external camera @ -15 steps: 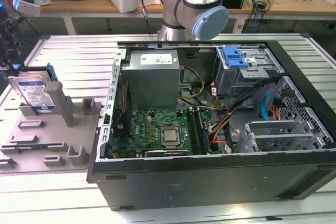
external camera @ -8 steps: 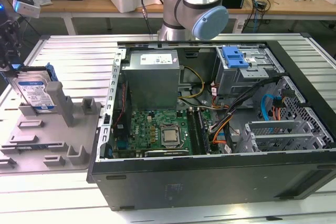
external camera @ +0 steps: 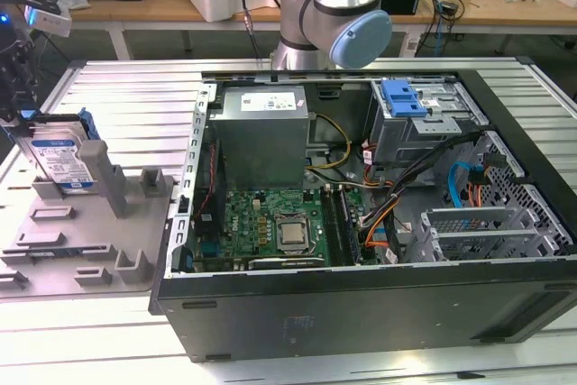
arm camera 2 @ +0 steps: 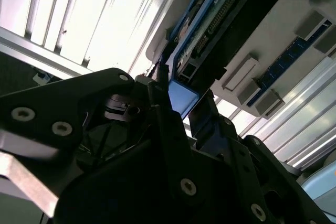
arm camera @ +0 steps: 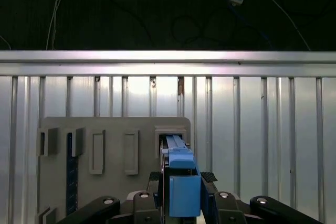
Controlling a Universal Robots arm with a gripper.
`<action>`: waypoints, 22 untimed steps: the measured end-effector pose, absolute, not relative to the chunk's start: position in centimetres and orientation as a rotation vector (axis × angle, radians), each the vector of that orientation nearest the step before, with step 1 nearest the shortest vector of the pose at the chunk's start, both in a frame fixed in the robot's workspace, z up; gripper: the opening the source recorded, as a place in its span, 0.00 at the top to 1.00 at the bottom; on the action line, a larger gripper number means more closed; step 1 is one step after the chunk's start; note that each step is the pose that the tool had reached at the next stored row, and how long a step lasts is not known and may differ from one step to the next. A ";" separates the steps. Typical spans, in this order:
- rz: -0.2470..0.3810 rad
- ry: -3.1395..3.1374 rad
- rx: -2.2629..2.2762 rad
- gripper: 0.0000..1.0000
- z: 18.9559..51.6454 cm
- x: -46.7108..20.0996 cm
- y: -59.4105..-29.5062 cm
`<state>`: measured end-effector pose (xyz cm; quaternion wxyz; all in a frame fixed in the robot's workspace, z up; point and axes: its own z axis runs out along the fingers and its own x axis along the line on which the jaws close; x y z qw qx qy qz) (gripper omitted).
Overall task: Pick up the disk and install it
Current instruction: 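Pick up the disk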
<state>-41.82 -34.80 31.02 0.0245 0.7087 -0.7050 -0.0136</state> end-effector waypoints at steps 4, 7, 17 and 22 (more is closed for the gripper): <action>-0.042 -2.174 2.199 0.58 30.5 -41.8 -34.8; -0.041 -2.169 2.204 0.58 30.2 -41.8 -34.8; -0.041 -2.158 2.215 0.58 29.5 -41.9 -34.7; -0.041 -2.155 2.217 0.58 29.5 -41.9 -34.7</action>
